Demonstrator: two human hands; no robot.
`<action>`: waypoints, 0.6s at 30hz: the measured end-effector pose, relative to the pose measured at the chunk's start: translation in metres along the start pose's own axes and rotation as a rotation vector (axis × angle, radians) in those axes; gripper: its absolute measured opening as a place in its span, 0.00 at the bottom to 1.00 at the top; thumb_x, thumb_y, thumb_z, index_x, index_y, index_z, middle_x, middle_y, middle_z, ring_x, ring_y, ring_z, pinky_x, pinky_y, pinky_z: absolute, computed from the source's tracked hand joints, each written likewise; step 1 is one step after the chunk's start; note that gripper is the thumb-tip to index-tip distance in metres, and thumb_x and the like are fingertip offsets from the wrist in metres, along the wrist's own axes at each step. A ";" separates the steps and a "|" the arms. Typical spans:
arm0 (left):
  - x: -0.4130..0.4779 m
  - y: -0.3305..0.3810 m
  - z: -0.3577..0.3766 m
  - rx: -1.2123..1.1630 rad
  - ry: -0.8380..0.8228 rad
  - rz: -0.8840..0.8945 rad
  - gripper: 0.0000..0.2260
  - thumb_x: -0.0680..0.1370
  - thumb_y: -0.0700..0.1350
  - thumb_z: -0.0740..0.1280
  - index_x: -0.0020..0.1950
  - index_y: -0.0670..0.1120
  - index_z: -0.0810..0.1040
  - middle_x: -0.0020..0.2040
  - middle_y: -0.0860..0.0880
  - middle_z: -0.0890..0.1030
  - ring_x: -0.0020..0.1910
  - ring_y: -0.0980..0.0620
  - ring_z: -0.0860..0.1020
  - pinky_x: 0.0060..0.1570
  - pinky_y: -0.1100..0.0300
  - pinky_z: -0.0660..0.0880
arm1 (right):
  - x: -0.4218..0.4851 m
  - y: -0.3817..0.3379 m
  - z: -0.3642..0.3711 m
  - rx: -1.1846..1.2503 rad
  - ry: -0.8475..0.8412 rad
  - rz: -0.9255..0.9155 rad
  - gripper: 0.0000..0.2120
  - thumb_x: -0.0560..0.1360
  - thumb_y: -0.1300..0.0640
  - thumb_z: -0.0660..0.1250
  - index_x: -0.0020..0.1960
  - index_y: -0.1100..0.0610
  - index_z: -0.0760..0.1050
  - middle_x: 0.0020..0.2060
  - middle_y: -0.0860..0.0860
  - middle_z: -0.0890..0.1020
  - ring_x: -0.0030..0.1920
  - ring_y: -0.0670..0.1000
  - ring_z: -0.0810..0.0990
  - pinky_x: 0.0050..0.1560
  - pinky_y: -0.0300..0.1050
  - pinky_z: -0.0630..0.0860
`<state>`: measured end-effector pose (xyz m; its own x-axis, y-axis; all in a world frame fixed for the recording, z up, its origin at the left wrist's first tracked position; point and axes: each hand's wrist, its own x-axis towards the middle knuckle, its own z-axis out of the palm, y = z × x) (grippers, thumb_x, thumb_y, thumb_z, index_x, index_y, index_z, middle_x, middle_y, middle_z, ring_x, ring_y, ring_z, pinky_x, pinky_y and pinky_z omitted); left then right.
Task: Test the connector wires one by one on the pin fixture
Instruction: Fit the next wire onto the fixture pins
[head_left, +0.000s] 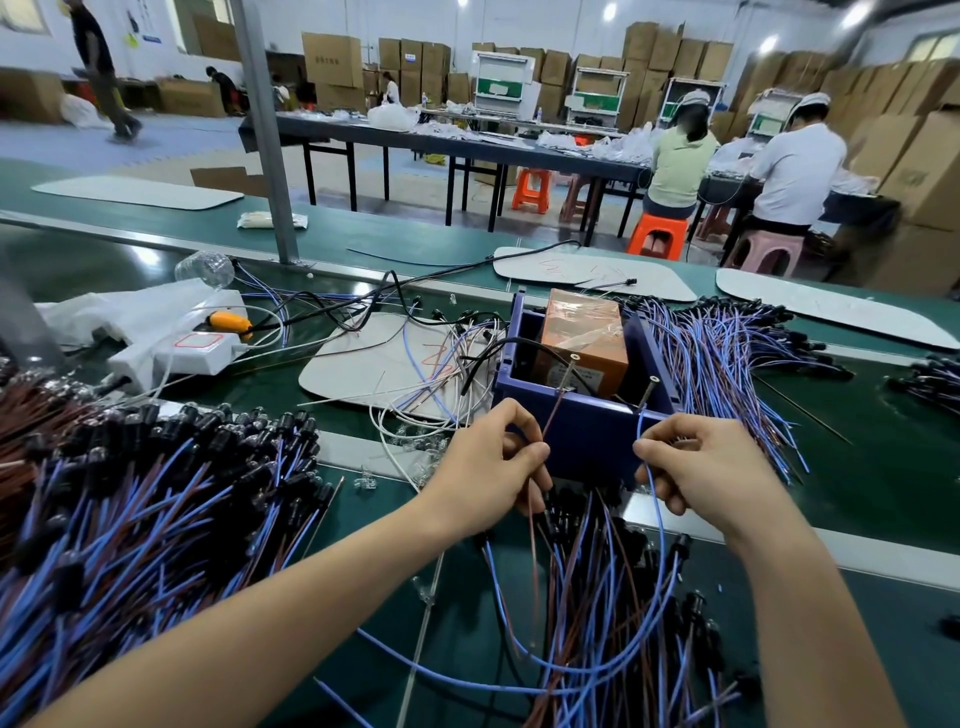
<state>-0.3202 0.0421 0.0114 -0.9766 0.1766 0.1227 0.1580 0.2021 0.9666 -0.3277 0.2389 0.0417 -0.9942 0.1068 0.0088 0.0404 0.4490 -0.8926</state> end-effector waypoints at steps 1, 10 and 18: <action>0.000 0.000 0.000 -0.006 0.008 0.001 0.07 0.80 0.35 0.61 0.44 0.44 0.67 0.31 0.45 0.80 0.23 0.52 0.76 0.26 0.62 0.74 | 0.000 0.000 0.000 -0.001 -0.001 0.000 0.07 0.75 0.67 0.67 0.39 0.63 0.77 0.25 0.56 0.79 0.20 0.47 0.71 0.21 0.37 0.68; 0.004 -0.006 -0.002 -0.007 0.073 -0.016 0.07 0.80 0.36 0.62 0.44 0.44 0.68 0.31 0.47 0.82 0.22 0.52 0.75 0.26 0.60 0.74 | 0.000 -0.001 0.000 0.004 -0.005 -0.003 0.07 0.75 0.67 0.67 0.38 0.62 0.77 0.24 0.56 0.80 0.20 0.47 0.71 0.21 0.37 0.68; 0.005 -0.007 -0.003 0.018 0.089 -0.044 0.07 0.80 0.37 0.63 0.44 0.45 0.68 0.35 0.44 0.84 0.20 0.56 0.69 0.24 0.67 0.67 | 0.002 0.000 -0.001 0.006 -0.015 -0.004 0.07 0.75 0.67 0.66 0.38 0.62 0.77 0.25 0.56 0.80 0.21 0.47 0.71 0.20 0.37 0.67</action>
<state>-0.3264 0.0383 0.0059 -0.9916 0.0815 0.1007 0.1167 0.2255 0.9672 -0.3292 0.2395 0.0419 -0.9958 0.0915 0.0053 0.0361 0.4445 -0.8951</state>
